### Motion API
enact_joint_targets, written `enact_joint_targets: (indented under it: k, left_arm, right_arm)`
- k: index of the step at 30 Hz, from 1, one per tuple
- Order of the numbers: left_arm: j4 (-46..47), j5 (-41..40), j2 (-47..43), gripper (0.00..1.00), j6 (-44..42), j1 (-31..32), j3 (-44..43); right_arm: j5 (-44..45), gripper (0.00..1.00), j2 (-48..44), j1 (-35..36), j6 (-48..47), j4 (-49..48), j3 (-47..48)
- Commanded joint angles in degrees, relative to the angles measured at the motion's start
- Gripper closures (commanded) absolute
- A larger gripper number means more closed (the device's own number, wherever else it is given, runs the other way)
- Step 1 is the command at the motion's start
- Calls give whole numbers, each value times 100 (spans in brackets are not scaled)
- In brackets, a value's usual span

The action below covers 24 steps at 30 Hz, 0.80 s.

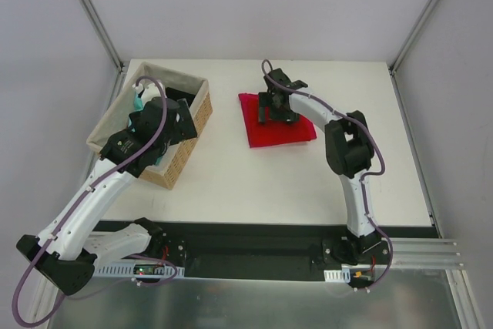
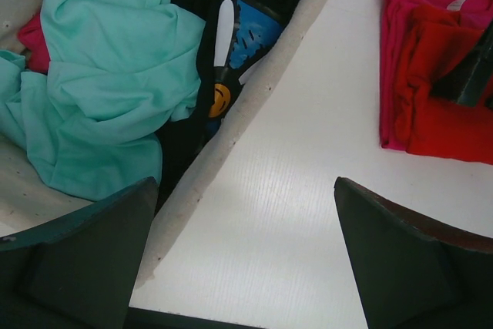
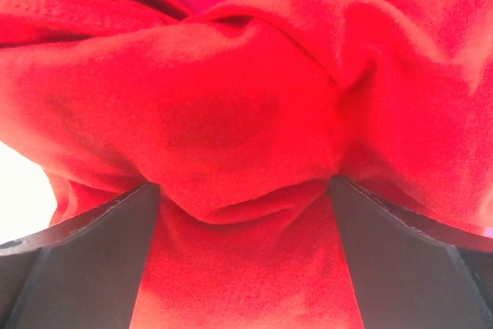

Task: Fold and stack the t-shirts
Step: Put the neatly folded tshirt into the corner of the board with the right arm

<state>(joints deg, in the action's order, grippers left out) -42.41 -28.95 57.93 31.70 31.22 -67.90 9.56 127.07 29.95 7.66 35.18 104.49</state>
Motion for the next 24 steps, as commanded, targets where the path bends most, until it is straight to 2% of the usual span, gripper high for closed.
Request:
enact_joint_targets:
  k: [1, 8, 11, 15, 24]
  left_arm:
    - [75, 56, -159, 1, -199, -195, -74]
    - [181, 346, -221, 1, -340, -573, -48]
    - [242, 504, -204, 1, -367, -714, -22]
    - [313, 601, -107, 1, -428, -828, -13]
    - [444, 785, 69, 1, -534, -1083, -22]
  right_arm:
    - [265, 3, 318, -359, 244, 674, 273]
    - [310, 3, 503, -946, 315, 1095, 642]
    - [231, 3, 793, -1245, 227, 1455, 1204]
    - [-42, 3, 1303, -1641, 69, 1896, 2118]
    - [-763, 3, 1839, -2599, -80, 2142, 2893]
